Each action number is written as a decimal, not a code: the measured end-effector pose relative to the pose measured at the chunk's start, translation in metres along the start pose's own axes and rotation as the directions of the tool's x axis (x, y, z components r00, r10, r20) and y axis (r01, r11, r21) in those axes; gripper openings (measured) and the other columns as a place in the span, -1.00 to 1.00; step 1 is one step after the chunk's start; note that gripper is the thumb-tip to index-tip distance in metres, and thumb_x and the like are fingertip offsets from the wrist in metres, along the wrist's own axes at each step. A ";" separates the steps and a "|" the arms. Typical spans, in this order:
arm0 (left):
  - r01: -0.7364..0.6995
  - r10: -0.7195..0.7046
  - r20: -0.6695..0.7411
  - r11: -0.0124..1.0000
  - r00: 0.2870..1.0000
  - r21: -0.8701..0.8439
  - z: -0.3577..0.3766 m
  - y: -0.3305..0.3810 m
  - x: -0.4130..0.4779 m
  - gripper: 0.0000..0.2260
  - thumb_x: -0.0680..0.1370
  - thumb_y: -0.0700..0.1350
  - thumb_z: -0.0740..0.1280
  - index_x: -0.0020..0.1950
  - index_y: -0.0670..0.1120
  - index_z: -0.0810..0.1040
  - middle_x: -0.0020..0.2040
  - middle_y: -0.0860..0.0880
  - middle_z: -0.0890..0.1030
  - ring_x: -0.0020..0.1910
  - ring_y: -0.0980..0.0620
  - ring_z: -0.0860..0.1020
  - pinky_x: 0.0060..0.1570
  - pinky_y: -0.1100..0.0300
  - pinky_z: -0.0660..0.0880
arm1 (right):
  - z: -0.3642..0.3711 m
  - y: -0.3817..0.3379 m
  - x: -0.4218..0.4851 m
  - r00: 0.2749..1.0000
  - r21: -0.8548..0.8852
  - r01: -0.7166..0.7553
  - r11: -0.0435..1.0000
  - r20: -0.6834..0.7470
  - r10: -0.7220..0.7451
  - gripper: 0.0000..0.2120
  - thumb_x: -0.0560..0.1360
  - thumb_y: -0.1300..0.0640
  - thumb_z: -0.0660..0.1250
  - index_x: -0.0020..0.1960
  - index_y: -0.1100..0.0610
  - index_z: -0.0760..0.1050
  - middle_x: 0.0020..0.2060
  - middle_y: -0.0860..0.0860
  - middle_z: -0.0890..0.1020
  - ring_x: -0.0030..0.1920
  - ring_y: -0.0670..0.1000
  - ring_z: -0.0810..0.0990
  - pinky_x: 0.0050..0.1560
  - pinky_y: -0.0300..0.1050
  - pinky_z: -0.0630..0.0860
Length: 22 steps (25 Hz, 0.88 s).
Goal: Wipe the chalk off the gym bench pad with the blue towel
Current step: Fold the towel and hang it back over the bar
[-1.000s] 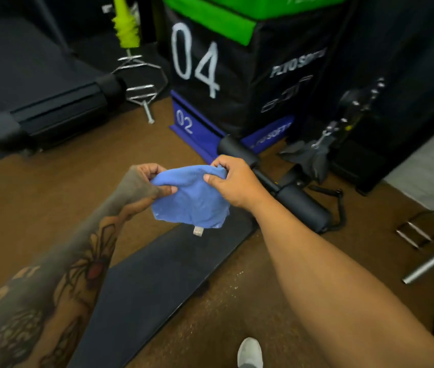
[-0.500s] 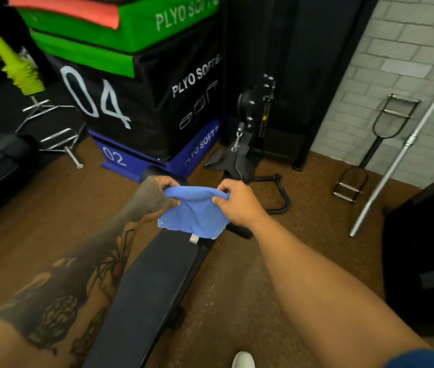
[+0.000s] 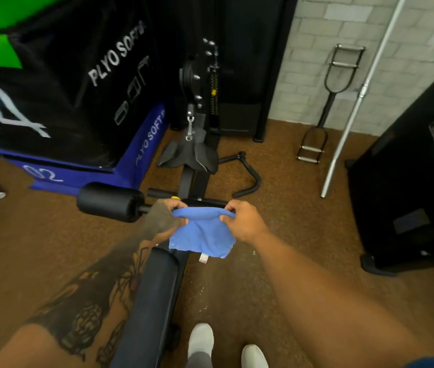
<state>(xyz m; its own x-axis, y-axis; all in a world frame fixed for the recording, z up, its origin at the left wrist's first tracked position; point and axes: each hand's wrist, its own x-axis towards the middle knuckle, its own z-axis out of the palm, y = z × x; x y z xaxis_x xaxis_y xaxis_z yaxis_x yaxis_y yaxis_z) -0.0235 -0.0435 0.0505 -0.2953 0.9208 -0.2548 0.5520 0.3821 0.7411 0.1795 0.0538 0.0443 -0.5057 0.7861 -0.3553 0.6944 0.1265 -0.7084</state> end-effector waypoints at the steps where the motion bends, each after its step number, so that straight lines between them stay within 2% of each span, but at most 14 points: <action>1: -0.003 0.003 0.024 1.000 1.000 0.009 0.005 -0.006 0.012 -0.87 0.40 -0.30 0.42 -0.09 -0.13 0.61 -0.16 -0.13 0.66 -0.23 0.05 0.57 -0.22 0.30 0.51 | 0.004 0.005 0.008 0.999 0.000 -0.030 1.000 -0.011 0.030 -0.91 0.53 0.16 0.33 -0.15 0.08 0.47 -0.32 0.04 0.53 -0.29 0.03 0.52 -0.40 -0.18 0.34; 3: 0.005 -0.005 0.053 1.000 0.999 0.011 0.015 -0.019 0.037 -0.88 0.39 -0.24 0.41 -0.09 -0.13 0.61 -0.16 -0.15 0.67 -0.22 0.02 0.58 -0.19 0.17 0.53 | 0.014 0.015 0.029 0.995 0.013 -0.087 0.996 -0.045 0.088 -0.92 0.53 0.16 0.33 -0.14 0.10 0.48 -0.28 0.06 0.55 -0.26 0.06 0.52 -0.33 -0.16 0.37; 5: 0.046 -0.046 0.046 0.999 0.998 -0.006 0.023 -0.029 0.059 -0.88 0.41 -0.26 0.41 -0.07 -0.16 0.62 -0.16 -0.17 0.68 -0.21 -0.02 0.59 -0.19 0.13 0.51 | 0.022 0.021 0.050 0.989 0.026 -0.132 0.991 -0.070 0.134 -0.94 0.53 0.15 0.32 -0.10 0.13 0.49 -0.21 0.10 0.56 -0.21 0.09 0.53 -0.26 -0.11 0.41; 9: 0.025 -0.025 -0.001 0.993 1.000 0.119 0.034 -0.041 0.097 -0.86 0.40 -0.21 0.42 -0.05 -0.10 0.61 -0.15 -0.14 0.66 -0.15 -0.12 0.60 -0.13 0.05 0.54 | 0.032 0.028 0.084 0.982 -0.033 -0.166 0.986 -0.097 0.162 -0.94 0.56 0.11 0.29 -0.03 0.09 0.46 -0.03 0.16 0.57 -0.06 0.19 0.55 -0.12 0.00 0.49; 11: 0.027 -0.026 -0.010 0.993 1.000 0.117 0.038 -0.043 0.107 -0.87 0.41 -0.20 0.43 -0.06 -0.09 0.60 -0.13 -0.14 0.65 -0.13 -0.14 0.60 -0.09 -0.01 0.56 | 0.033 0.029 0.090 0.979 -0.078 -0.178 0.981 -0.115 0.169 -0.86 0.57 0.07 0.27 0.07 0.11 0.47 0.01 0.17 0.58 -0.02 0.22 0.55 -0.04 0.07 0.53; 15: 0.011 -0.008 -0.028 0.994 1.000 0.113 0.038 -0.047 0.125 -0.84 0.43 -0.20 0.45 0.00 -0.14 0.60 -0.05 -0.17 0.64 -0.06 -0.15 0.58 -0.07 0.08 0.47 | 0.031 0.030 0.102 0.974 -0.106 -0.200 0.974 -0.130 0.186 -0.78 0.59 0.04 0.24 0.18 0.13 0.45 0.05 0.18 0.58 0.01 0.25 0.56 -0.03 0.10 0.53; 17: -0.005 0.009 -0.022 0.986 1.000 0.167 0.039 -0.049 0.130 -0.75 0.43 -0.17 0.45 0.09 -0.14 0.58 0.04 -0.17 0.62 0.03 -0.16 0.55 -0.02 0.08 0.44 | 0.032 0.031 0.107 0.974 -0.165 -0.206 0.965 -0.133 0.185 -0.73 0.59 0.06 0.24 0.26 0.12 0.41 0.14 0.17 0.54 0.10 0.25 0.52 0.03 0.11 0.51; 20: -0.044 0.094 -0.089 0.892 0.992 0.450 0.047 -0.046 0.122 -0.59 0.46 -0.06 0.42 0.28 -0.06 0.47 0.23 -0.11 0.49 0.22 -0.16 0.43 0.16 -0.08 0.38 | 0.034 0.027 0.102 0.975 -0.431 -0.135 0.892 -0.216 0.043 -0.69 0.60 0.05 0.20 0.31 0.11 0.36 0.24 0.13 0.40 0.26 0.19 0.35 0.19 0.17 0.39; 22: -0.162 0.229 -0.063 0.834 0.971 0.527 0.056 -0.045 0.111 -0.63 0.51 -0.03 0.29 0.29 -0.10 0.47 0.25 -0.14 0.50 0.25 -0.17 0.43 0.22 -0.12 0.36 | 0.038 0.023 0.093 0.973 -0.524 0.019 0.852 -0.188 -0.137 -0.70 0.61 0.03 0.13 0.28 0.12 0.39 0.23 0.11 0.41 0.25 0.17 0.34 0.21 0.17 0.33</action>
<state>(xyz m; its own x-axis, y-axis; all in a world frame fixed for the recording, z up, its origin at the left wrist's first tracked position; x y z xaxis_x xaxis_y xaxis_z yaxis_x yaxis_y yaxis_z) -0.0375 0.0456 -0.0457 -0.2096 0.9770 -0.0389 0.9194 0.2104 0.3322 0.1288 0.1071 -0.0280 -0.4911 0.8608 -0.1338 0.8498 0.4397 -0.2907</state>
